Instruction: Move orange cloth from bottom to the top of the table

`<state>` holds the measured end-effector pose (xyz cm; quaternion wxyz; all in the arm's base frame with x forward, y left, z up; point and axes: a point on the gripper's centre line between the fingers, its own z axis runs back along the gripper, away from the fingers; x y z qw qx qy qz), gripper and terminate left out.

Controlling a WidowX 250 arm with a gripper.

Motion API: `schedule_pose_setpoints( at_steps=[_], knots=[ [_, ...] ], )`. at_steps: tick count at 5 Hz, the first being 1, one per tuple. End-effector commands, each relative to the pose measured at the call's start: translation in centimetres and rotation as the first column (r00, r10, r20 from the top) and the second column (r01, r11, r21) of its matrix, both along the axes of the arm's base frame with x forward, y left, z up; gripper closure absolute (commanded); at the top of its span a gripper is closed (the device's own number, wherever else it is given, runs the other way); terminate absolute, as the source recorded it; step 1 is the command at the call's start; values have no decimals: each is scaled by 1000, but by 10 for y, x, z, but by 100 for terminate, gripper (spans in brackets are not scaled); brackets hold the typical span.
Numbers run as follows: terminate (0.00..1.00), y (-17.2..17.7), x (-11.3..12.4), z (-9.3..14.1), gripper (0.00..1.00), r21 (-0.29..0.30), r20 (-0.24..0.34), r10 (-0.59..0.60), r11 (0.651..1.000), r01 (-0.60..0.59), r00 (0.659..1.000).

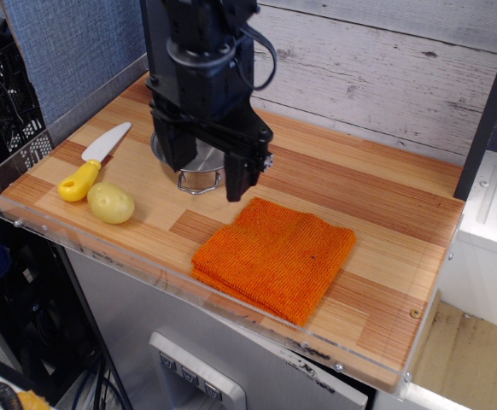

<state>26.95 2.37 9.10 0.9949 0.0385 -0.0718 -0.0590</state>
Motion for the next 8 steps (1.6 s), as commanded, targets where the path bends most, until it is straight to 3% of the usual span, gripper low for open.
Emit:
schedule_pose_setpoints(
  at_steps=[1,3,6,8],
  knots=[
    [0,-28,16,-21,0,-48,34,20,999,-18,999],
    [0,-44,14,-45,0,-103,-8,27,994,-28,1000],
    [0,-52,-6,-75,0,-68,-78,-38,997,33,996],
    [0,-52,-20,-112,0,-66,-166,-64,996,53,984]
  ],
)
